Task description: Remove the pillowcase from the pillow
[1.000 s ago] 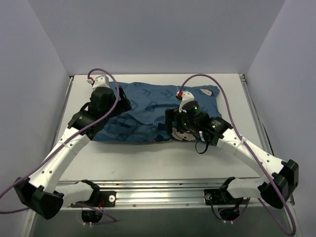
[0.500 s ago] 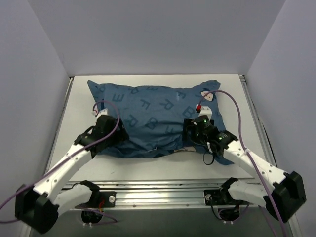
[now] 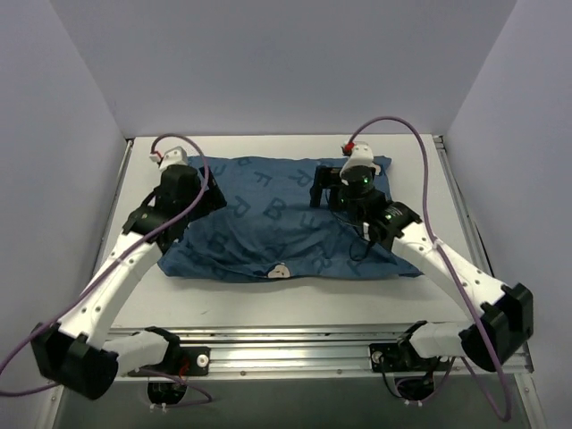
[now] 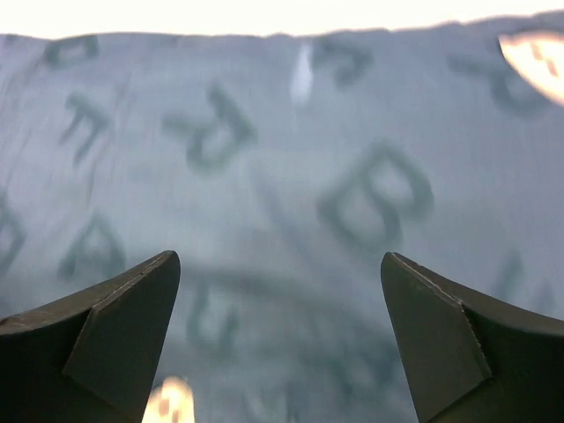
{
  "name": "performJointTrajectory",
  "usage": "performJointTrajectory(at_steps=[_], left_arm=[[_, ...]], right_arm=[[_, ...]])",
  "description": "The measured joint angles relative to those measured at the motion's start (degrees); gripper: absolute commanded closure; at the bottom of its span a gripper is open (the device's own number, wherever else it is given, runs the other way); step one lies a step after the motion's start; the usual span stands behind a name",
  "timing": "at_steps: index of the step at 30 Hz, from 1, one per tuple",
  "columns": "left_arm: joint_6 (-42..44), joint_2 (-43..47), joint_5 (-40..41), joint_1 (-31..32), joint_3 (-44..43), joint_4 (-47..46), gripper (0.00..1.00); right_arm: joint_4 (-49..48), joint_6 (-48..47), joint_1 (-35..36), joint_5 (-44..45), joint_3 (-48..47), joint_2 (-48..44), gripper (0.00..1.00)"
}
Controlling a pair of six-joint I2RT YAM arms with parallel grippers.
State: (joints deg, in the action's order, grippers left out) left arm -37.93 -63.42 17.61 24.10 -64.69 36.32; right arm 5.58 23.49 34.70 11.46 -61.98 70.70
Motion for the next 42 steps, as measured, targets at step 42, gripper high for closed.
performJointTrajectory(at_steps=[42], left_arm=[[-12.9,8.6,-4.4,18.1,30.3,-17.8,0.05]], right_arm=[[-0.2,-3.0,19.1,11.0,-4.2,8.4,0.13]])
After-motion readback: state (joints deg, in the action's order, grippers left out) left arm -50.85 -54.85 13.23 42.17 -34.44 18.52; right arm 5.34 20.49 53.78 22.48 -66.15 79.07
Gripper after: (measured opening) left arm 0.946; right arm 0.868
